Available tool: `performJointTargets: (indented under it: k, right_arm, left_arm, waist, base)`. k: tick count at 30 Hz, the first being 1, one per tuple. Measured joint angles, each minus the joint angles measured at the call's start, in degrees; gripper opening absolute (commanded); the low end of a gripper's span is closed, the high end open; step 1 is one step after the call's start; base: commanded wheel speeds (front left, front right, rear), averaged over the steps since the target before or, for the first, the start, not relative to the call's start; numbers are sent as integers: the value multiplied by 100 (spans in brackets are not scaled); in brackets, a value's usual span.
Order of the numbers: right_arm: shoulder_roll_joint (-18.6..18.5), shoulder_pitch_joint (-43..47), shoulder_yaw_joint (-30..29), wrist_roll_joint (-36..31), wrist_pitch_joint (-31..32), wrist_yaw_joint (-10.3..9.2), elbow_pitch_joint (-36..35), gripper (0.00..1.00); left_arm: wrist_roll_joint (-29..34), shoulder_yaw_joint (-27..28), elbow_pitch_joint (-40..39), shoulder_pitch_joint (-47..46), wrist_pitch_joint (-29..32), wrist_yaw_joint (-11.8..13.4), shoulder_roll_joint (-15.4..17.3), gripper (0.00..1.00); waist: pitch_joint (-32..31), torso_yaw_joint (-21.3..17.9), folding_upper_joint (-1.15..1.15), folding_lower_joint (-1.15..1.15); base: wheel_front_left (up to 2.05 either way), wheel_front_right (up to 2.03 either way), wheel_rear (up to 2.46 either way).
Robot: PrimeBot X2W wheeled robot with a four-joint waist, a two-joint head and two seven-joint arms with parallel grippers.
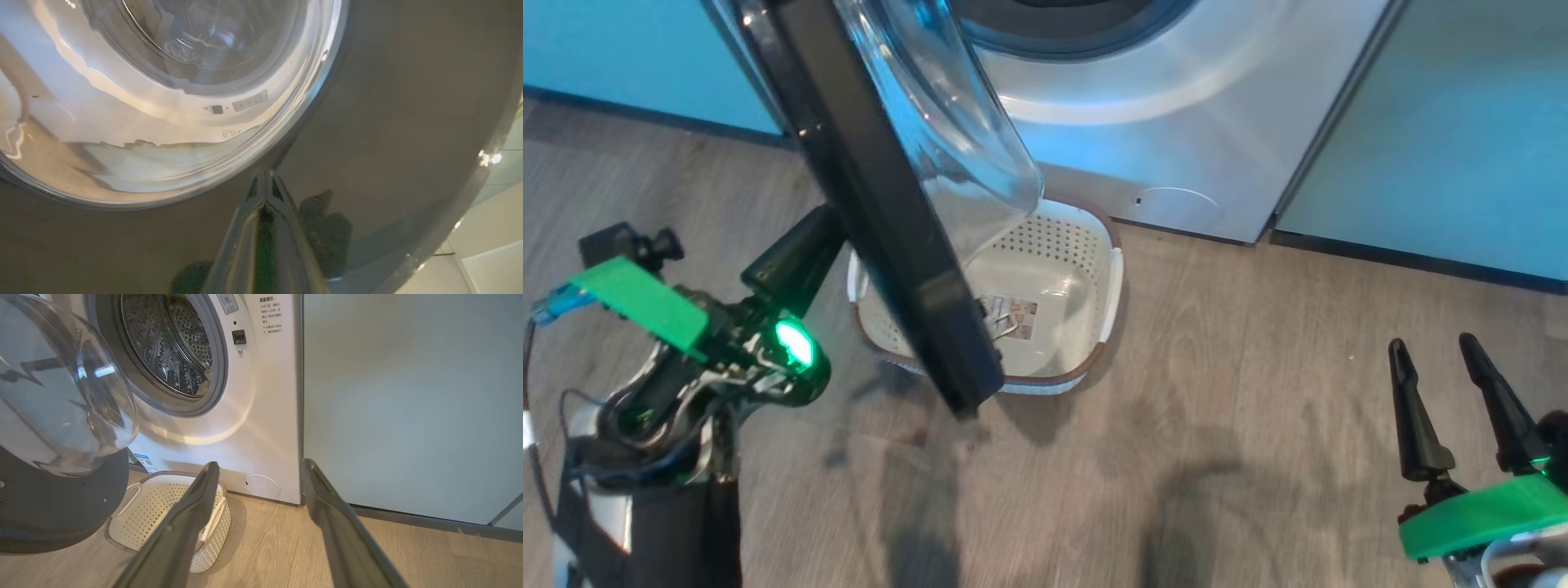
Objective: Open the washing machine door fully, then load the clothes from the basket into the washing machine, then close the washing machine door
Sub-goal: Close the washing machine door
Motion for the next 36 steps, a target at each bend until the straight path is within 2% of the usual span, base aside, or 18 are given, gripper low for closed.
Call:
performJointTargets:
  k: [22, 36]
  right_arm:
    - [55, -122, 88, 27, -164, 0, 249, 100]
    - [88, -240, 65, 52, -263, 0, 404, 100]
  left_arm:
    - [174, -621, 900, -1053, -671, 0, -83, 0]
    - [164, -829, 1067, -1431, -912, 0, -114, 0]
  waist:
    - [25, -689, 0, 0]
    - [94, -826, 0, -1]
  base:
    - [0, 0, 0]
    - [0, 0, 0]
